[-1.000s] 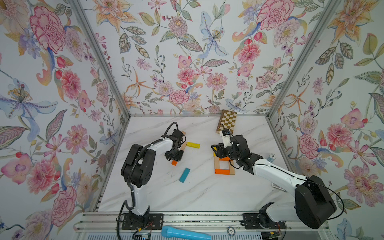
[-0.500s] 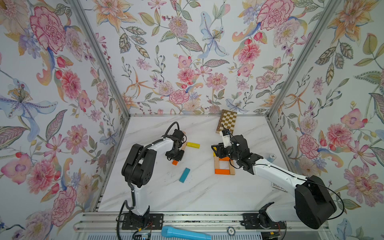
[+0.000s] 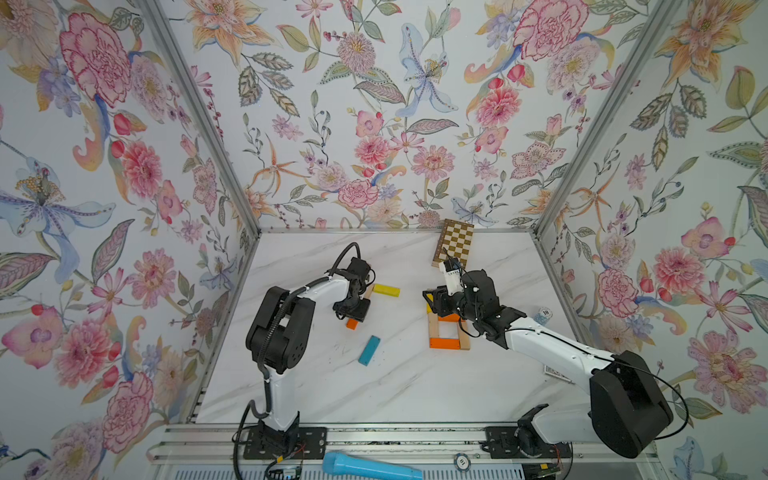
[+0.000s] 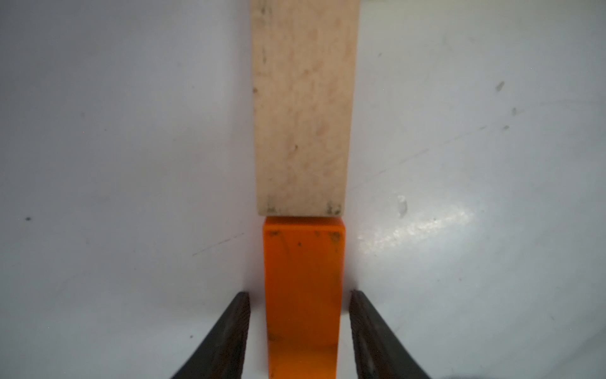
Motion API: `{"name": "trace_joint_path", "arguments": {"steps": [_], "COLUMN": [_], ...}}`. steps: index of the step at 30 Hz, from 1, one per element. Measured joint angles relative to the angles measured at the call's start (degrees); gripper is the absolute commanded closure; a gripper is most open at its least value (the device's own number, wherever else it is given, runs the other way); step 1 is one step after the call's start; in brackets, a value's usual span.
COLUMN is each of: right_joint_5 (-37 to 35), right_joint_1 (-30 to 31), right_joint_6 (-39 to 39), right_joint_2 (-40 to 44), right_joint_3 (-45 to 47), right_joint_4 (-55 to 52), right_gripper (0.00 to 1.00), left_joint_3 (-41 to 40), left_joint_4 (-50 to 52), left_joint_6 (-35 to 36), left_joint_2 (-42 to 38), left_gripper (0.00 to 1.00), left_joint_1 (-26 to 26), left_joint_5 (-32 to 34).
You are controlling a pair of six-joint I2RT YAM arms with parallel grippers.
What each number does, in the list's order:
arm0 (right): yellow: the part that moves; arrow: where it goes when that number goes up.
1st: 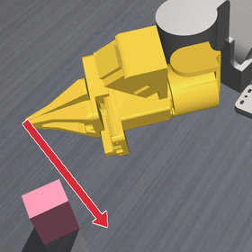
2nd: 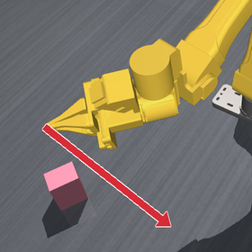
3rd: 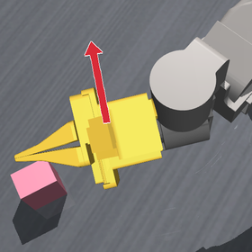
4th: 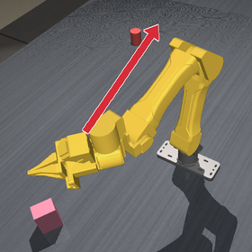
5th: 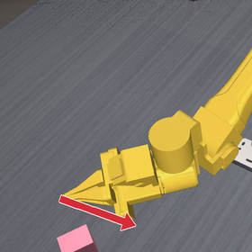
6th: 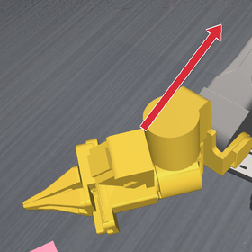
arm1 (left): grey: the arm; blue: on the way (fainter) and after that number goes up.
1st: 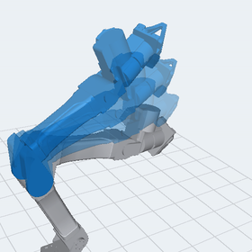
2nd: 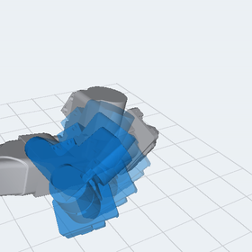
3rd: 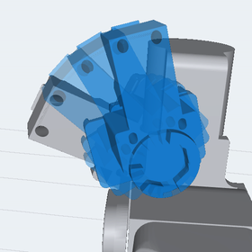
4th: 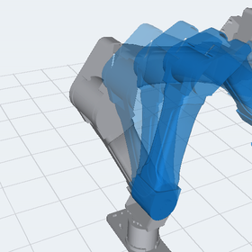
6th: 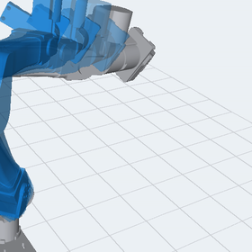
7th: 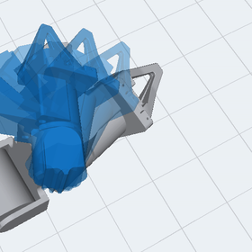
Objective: Assemble the number 6 with building blocks
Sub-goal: Assemble the building block at the center of the board, then pick up the building block from the center of the board.
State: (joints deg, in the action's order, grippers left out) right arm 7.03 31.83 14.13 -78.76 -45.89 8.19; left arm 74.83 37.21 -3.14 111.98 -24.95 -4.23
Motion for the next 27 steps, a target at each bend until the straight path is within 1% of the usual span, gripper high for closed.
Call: {"name": "trace_joint_path", "arguments": {"steps": [4,6,8,9,10,11,15,18,20,23,27], "right_joint_5": [0.0,-0.2,-0.7,-1.5,-2.5,-3.6,-8.5,-13.1,-16.0,-18.7,-19.5], "right_joint_1": [0.0,0.0,0.0,0.3,0.8,1.6,6.7,12.3,16.3,20.6,24.5], "right_joint_6": [-0.2,-0.2,0.1,0.3,0.8,1.5,5.9,11.1,15.5,21.5,29.1], "right_joint_2": [0.0,0.0,0.1,0.2,0.3,0.3,0.3,-0.9,-3.5,-8.8,-17.3], "right_joint_3": [0.0,-0.1,-0.2,-0.4,-0.7,-1.2,-4.2,-8.0,-11.7,-17.5,-24.1], "right_joint_4": [-0.7,-1.4,-2.4,-3.0,-3.8,-4.9,-9.3,-13.5,-16.6,-21.5,-27.0], "right_gripper": [0.43,0.43,0.42,0.4,0.4,0.39,0.38,0.38,0.38,0.38,0.38], "left_joint_3": [0.1,0.0,-0.1,-0.3,-0.6,-0.9,-3.8,-7.5,-9.7,-12.4,-16.1], "left_joint_4": [0.9,1.8,2.6,2.7,2.7,2.6,1.5,0.6,0.4,0.2,-0.4], "left_joint_6": [-0.3,-0.8,-1.4,-1.9,-2.5,-3.2,-6.6,-9.7,-12.4,-16.0,-20.0], "left_joint_2": [-0.8,-2.7,-6.6,-8.7,-11.4,-14.1,-23.4,-29.0,-31.6,-34.9,-42.1], "left_gripper": [0.26,0.19,0.16,0.12,0.04,0.01,0.01,0.01,0.01,0.01,0.01], "left_joint_1": [0.0,0.0,0.2,0.2,0.5,0.7,2.6,4.3,5.0,5.1,5.2], "left_joint_5": [1.6,1.9,2.1,2.1,2.0,1.7,1.0,-0.3,-0.7,-0.8,2.7]}}
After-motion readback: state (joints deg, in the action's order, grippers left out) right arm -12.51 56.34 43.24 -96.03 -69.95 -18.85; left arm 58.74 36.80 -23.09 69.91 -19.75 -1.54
